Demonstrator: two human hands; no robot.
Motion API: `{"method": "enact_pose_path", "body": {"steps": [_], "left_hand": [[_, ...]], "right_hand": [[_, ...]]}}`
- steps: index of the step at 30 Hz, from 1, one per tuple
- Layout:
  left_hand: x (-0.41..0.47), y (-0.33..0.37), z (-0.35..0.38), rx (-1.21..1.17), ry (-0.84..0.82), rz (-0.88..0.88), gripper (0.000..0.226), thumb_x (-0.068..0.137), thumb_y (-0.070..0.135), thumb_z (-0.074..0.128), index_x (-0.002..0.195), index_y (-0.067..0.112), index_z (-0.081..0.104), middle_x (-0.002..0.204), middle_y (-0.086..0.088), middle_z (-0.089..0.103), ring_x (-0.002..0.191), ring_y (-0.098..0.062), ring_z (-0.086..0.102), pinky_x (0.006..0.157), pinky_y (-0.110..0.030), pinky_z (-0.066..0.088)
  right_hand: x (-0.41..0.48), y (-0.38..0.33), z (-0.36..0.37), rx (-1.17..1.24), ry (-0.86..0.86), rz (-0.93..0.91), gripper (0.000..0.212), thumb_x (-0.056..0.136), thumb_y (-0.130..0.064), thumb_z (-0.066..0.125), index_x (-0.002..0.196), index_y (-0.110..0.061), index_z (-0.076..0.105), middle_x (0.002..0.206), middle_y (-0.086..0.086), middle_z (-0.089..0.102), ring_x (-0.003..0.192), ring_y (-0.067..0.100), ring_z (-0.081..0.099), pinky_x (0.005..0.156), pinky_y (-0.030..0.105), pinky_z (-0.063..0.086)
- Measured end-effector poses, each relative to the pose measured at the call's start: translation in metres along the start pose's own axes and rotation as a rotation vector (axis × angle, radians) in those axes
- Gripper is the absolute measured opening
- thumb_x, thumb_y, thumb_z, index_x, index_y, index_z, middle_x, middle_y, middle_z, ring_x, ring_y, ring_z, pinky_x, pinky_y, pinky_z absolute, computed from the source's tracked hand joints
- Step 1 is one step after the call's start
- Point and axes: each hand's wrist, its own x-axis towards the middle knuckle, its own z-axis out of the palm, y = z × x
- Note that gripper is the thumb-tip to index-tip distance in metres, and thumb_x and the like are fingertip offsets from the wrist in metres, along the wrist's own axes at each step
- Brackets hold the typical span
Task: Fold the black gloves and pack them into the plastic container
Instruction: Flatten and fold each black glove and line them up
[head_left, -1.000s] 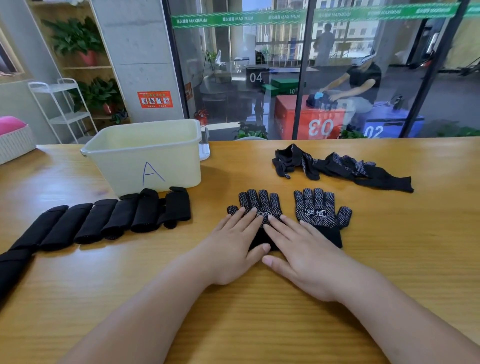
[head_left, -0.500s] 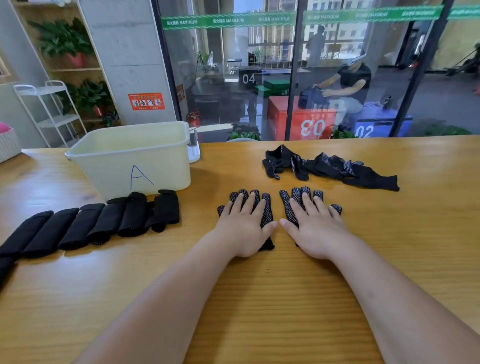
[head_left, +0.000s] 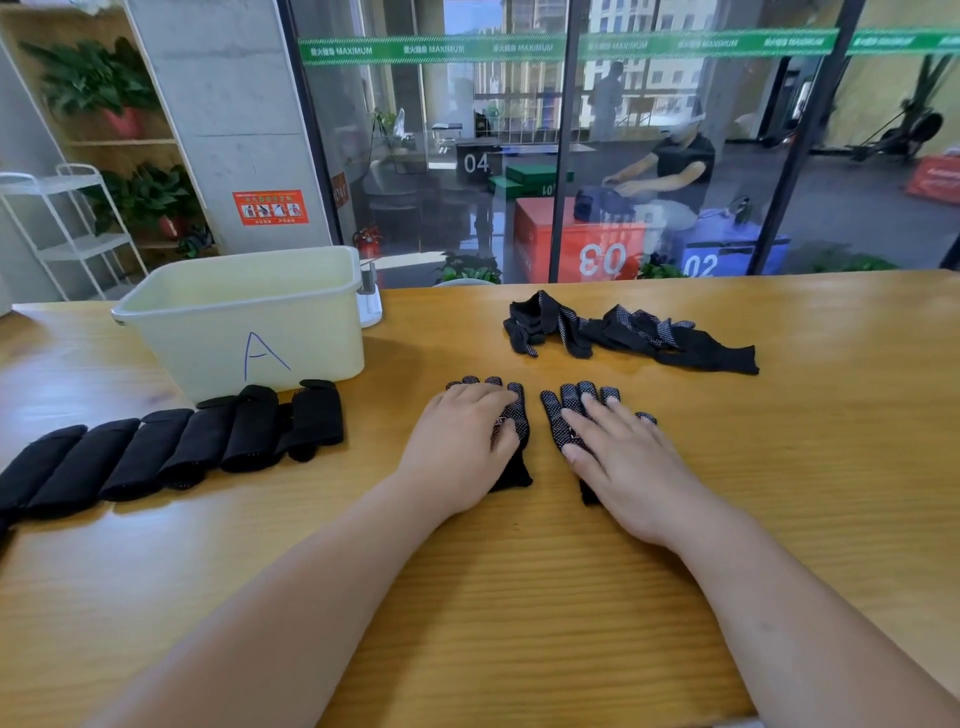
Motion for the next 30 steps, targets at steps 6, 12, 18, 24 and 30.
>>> {"method": "enact_pose_path", "body": {"steps": [6, 12, 18, 24, 30], "left_hand": [[-0.048, -0.022, -0.018, 0.051, 0.015, -0.041, 0.034, 0.1, 0.044, 0.063, 0.13, 0.032, 0.072, 0.124, 0.016, 0.061, 0.118, -0.013, 0.05, 0.101, -0.035, 0.044], [-0.058, -0.036, -0.021, 0.014, 0.011, -0.153, 0.045, 0.097, 0.056, 0.063, 0.134, 0.031, 0.069, 0.131, 0.016, 0.06, 0.127, -0.013, 0.046, 0.11, -0.042, 0.043], [-0.058, -0.033, -0.016, 0.011, -0.034, -0.176, 0.057, 0.098, 0.063, 0.059, 0.142, 0.027, 0.064, 0.144, 0.015, 0.057, 0.137, -0.014, 0.044, 0.117, -0.041, 0.038], [-0.058, -0.03, -0.02, -0.077, -0.005, -0.105, 0.048, 0.1, 0.056, 0.062, 0.141, 0.031, 0.065, 0.143, 0.018, 0.057, 0.138, -0.01, 0.044, 0.116, -0.038, 0.04], [-0.058, -0.027, -0.02, -0.141, -0.125, 0.05, 0.037, 0.102, 0.051, 0.062, 0.135, 0.036, 0.071, 0.143, 0.024, 0.058, 0.137, -0.003, 0.047, 0.119, -0.04, 0.04]], "right_hand": [[-0.03, 0.02, -0.015, -0.037, 0.333, 0.33, 0.051, 0.084, -0.087, 0.051, 0.091, -0.037, 0.054, 0.099, -0.011, 0.048, 0.104, 0.02, 0.045, 0.086, 0.04, 0.041], [-0.04, 0.01, -0.011, -0.108, 0.197, 0.404, 0.062, 0.081, -0.094, 0.044, 0.107, -0.039, 0.057, 0.111, -0.009, 0.056, 0.115, 0.021, 0.053, 0.092, 0.041, 0.043], [-0.034, 0.011, -0.007, 0.104, 0.221, 0.336, 0.04, 0.087, -0.073, 0.067, 0.109, -0.041, 0.058, 0.104, -0.016, 0.058, 0.106, 0.017, 0.054, 0.092, 0.041, 0.044], [-0.032, 0.015, -0.006, 0.374, 0.302, 0.242, 0.027, 0.091, -0.033, 0.081, 0.106, -0.038, 0.06, 0.099, -0.019, 0.064, 0.094, 0.011, 0.059, 0.081, 0.03, 0.041], [-0.019, 0.012, -0.028, 0.367, 0.343, 0.117, 0.029, 0.101, -0.017, 0.068, 0.119, -0.04, 0.066, 0.124, -0.011, 0.064, 0.113, 0.014, 0.058, 0.095, 0.035, 0.046]]}}
